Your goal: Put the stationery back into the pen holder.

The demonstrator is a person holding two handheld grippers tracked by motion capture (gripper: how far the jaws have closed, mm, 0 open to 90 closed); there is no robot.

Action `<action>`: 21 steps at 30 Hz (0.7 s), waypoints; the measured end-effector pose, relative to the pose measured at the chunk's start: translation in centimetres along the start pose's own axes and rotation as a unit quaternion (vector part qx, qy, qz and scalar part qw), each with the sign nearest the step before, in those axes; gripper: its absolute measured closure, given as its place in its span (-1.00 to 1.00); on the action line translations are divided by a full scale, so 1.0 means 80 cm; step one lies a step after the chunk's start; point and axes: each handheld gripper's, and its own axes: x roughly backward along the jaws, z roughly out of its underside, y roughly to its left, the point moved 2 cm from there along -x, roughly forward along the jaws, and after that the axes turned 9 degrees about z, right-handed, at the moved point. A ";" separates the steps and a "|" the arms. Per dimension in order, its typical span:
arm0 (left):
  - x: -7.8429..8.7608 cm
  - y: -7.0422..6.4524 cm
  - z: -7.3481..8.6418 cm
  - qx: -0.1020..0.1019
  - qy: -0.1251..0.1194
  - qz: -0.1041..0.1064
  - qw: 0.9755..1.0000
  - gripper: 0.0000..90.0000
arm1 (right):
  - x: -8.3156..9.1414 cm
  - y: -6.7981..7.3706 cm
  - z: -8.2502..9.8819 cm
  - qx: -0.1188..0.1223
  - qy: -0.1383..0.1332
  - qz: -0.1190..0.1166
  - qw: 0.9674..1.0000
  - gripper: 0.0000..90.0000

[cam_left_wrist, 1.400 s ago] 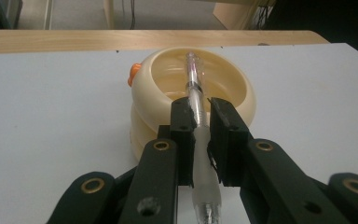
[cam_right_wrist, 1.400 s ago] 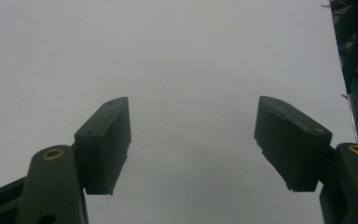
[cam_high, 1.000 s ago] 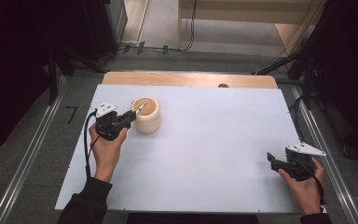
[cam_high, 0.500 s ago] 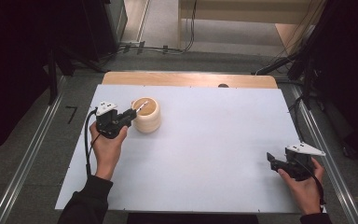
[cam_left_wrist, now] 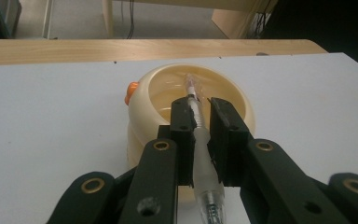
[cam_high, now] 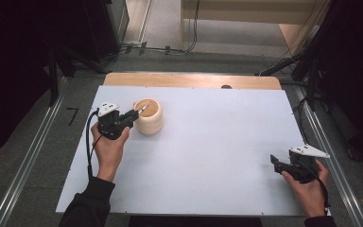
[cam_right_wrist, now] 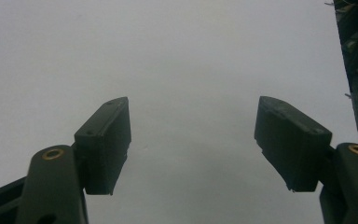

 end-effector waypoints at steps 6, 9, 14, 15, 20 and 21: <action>-0.001 0.001 0.000 0.001 -0.001 -0.001 1.000 0.79 | 0.000 0.000 0.000 0.001 0.000 0.000 1.000 -0.42; -0.002 0.000 0.000 -0.001 0.001 0.000 1.000 0.79 | 0.000 0.000 0.000 0.001 0.000 0.000 1.000 -0.42; -0.003 0.000 -0.001 -0.001 -0.002 -0.001 1.000 0.79 | 0.000 0.000 0.000 0.001 0.000 0.000 1.000 -0.42; -0.003 0.000 -0.001 -0.001 -0.003 -0.001 1.000 0.79 | 0.000 0.000 0.000 0.002 0.000 0.000 1.000 -0.42; -0.003 0.000 -0.002 -0.001 -0.004 0.001 1.000 0.82 | 0.000 0.000 0.000 0.000 0.001 -0.001 1.000 -0.42; -0.003 0.000 -0.002 -0.002 -0.004 0.001 1.000 0.82 | -0.001 0.000 0.000 0.001 0.001 -0.001 1.000 -0.42</action>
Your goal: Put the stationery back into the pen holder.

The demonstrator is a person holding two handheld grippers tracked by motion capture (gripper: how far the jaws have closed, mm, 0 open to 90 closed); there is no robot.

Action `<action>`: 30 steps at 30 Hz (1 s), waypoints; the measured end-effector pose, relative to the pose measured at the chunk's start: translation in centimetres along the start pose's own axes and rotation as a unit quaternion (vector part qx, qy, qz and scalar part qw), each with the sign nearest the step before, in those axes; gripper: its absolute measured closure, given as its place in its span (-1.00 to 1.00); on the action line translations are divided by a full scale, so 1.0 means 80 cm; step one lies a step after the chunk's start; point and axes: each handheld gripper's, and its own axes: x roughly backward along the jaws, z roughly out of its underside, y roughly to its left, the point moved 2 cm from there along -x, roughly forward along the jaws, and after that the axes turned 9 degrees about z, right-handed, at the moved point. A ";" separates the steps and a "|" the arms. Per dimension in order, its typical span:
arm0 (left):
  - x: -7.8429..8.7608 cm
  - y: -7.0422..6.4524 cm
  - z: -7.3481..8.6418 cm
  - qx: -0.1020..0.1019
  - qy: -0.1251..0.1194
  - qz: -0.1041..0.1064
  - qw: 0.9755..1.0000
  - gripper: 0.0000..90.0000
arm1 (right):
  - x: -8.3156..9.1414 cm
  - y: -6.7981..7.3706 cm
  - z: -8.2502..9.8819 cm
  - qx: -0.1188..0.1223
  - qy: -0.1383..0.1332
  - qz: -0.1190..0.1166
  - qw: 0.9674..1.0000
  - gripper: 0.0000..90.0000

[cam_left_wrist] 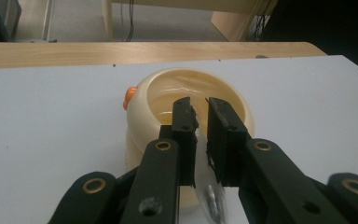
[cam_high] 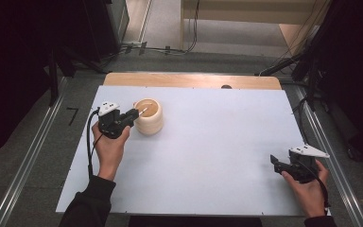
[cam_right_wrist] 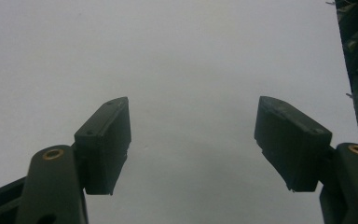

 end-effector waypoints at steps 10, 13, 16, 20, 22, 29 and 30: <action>-0.003 -0.001 -0.003 -0.001 -0.005 0.001 1.000 0.80 | 0.000 0.000 0.000 -0.001 0.002 0.000 1.000 -0.42; -0.004 -0.002 -0.003 -0.003 -0.005 0.002 1.000 0.76 | -0.001 0.000 0.000 0.001 0.001 0.000 1.000 -0.42; -0.005 -0.003 -0.003 -0.003 -0.005 0.002 1.000 0.74 | -0.001 0.000 0.000 0.001 0.001 0.000 1.000 -0.42; -0.004 -0.003 -0.003 -0.003 -0.008 0.001 1.000 0.68 | -0.001 0.000 0.000 0.002 0.002 0.000 1.000 -0.42; -0.004 -0.002 -0.003 -0.003 -0.008 0.000 1.000 0.62 | -0.001 0.000 0.000 0.001 0.002 -0.001 1.000 -0.42; -0.006 -0.004 -0.002 -0.002 -0.008 -0.001 1.000 0.55 | -0.001 0.000 0.000 0.001 0.001 0.000 1.000 -0.42; -0.006 -0.004 -0.002 -0.002 -0.007 -0.002 1.000 0.52 | -0.001 0.000 0.000 0.001 0.001 0.000 1.000 -0.42</action>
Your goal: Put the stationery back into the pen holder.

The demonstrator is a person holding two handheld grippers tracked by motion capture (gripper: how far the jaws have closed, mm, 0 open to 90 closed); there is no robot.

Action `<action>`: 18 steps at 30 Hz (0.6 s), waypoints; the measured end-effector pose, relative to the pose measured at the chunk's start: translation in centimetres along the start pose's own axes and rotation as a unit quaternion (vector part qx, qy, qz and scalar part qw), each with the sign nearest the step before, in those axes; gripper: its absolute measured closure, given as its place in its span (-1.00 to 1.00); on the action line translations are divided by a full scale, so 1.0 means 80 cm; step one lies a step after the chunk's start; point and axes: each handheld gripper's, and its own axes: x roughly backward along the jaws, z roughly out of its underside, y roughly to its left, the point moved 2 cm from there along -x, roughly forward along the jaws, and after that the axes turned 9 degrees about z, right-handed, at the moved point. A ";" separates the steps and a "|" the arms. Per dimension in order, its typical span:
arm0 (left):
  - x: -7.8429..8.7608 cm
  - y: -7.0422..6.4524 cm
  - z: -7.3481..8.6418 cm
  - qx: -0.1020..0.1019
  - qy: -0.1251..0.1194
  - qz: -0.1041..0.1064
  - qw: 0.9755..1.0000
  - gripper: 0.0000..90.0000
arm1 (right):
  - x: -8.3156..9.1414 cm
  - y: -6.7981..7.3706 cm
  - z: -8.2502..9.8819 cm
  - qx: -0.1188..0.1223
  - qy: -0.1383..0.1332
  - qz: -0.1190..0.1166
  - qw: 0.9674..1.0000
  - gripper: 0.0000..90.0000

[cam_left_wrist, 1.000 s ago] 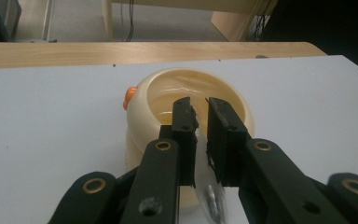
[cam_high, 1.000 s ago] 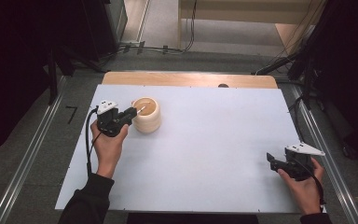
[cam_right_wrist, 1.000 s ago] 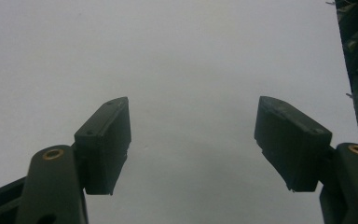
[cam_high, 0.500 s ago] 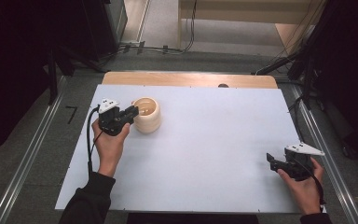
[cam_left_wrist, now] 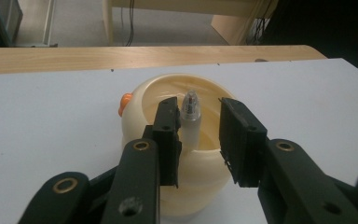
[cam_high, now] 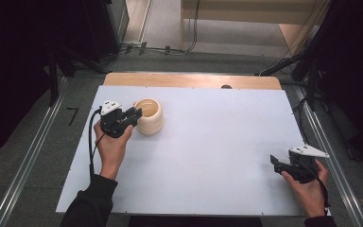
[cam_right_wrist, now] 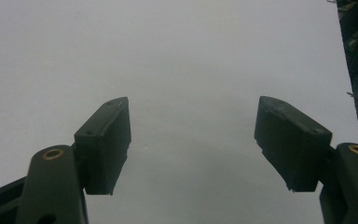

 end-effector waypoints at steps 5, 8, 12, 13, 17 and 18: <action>-0.001 0.002 0.003 0.001 0.003 -0.004 1.000 0.44 | 0.001 0.000 0.000 0.000 0.000 0.000 1.000 -0.42; -0.002 0.003 0.004 0.001 0.003 -0.005 1.000 0.41 | 0.000 0.000 0.000 -0.001 0.001 0.001 1.000 -0.42; -0.003 0.003 0.006 -0.003 0.001 -0.008 1.000 0.37 | 0.000 0.000 0.000 0.000 0.001 0.001 1.000 -0.42; -0.003 0.003 0.007 -0.004 0.001 -0.009 1.000 0.37 | 0.000 0.000 0.000 0.000 0.001 0.001 1.000 -0.42; -0.004 0.004 0.009 -0.003 0.004 -0.012 1.000 0.34 | 0.000 0.000 0.000 -0.001 0.001 0.002 1.000 -0.42; -0.005 0.004 0.010 -0.004 0.004 -0.012 1.000 0.32 | 0.000 0.000 0.000 -0.001 0.001 0.001 1.000 -0.42</action>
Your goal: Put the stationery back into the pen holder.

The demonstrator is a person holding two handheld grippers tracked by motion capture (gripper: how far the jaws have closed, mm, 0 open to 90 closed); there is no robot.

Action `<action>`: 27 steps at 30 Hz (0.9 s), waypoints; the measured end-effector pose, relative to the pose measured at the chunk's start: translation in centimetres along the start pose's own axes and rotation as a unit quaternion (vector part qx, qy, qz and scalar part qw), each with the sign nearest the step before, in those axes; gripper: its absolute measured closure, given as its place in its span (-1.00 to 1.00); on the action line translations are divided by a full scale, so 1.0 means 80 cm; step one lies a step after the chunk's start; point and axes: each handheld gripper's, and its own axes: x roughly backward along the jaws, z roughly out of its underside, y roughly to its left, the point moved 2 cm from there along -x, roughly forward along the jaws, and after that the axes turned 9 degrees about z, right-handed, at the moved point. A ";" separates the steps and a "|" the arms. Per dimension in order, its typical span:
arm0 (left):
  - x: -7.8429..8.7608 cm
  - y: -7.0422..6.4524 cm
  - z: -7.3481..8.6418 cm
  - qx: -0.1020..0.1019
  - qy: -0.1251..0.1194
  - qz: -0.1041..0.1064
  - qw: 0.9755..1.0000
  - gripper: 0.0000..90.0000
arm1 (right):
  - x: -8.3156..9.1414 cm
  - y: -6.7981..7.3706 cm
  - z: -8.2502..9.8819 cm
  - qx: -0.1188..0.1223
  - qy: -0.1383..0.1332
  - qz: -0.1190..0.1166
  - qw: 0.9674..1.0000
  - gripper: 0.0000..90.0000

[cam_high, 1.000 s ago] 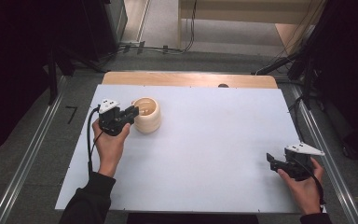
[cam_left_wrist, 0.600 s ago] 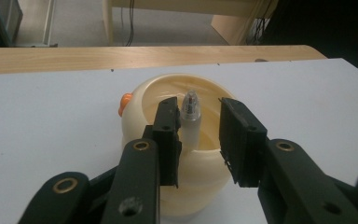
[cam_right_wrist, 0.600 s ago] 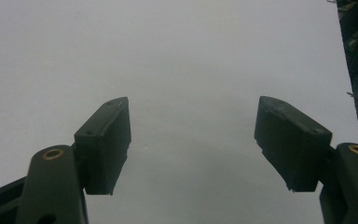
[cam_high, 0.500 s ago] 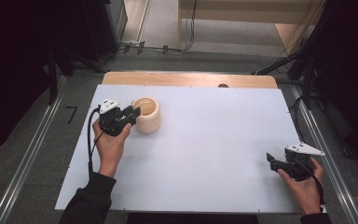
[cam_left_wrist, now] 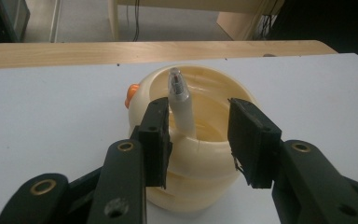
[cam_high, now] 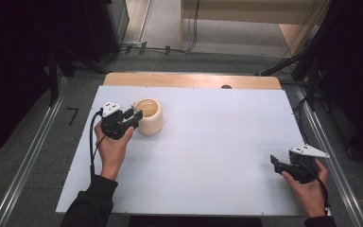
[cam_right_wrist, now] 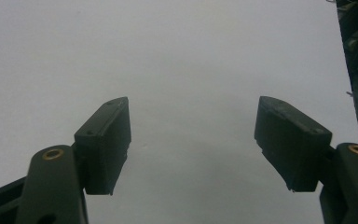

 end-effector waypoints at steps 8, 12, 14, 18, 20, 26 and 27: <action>-0.002 0.002 0.003 -0.001 0.003 -0.008 1.000 0.28 | 0.000 0.000 0.000 0.000 0.000 -0.002 1.000 -0.42; -0.002 0.003 0.004 -0.001 0.001 -0.014 1.000 0.24 | 0.000 0.000 0.000 0.001 0.000 -0.002 1.000 -0.42; -0.002 0.003 0.005 0.000 0.001 -0.016 1.000 0.24 | 0.000 0.000 0.000 0.001 0.000 -0.002 1.000 -0.42; -0.003 0.004 0.006 0.002 0.002 -0.022 1.000 0.18 | -0.001 0.000 0.000 0.001 0.000 -0.002 1.000 -0.42; -0.003 0.005 0.007 0.002 0.002 -0.023 1.000 0.16 | 0.000 0.000 0.000 0.001 0.000 -0.002 1.000 -0.42; -0.002 0.007 0.008 0.003 0.001 -0.026 1.000 0.15 | -0.001 0.000 0.000 0.001 0.001 -0.002 1.000 -0.42; -0.001 0.007 0.008 0.003 0.001 -0.027 1.000 0.14 | -0.001 0.000 0.000 0.001 0.000 -0.003 1.000 -0.42</action>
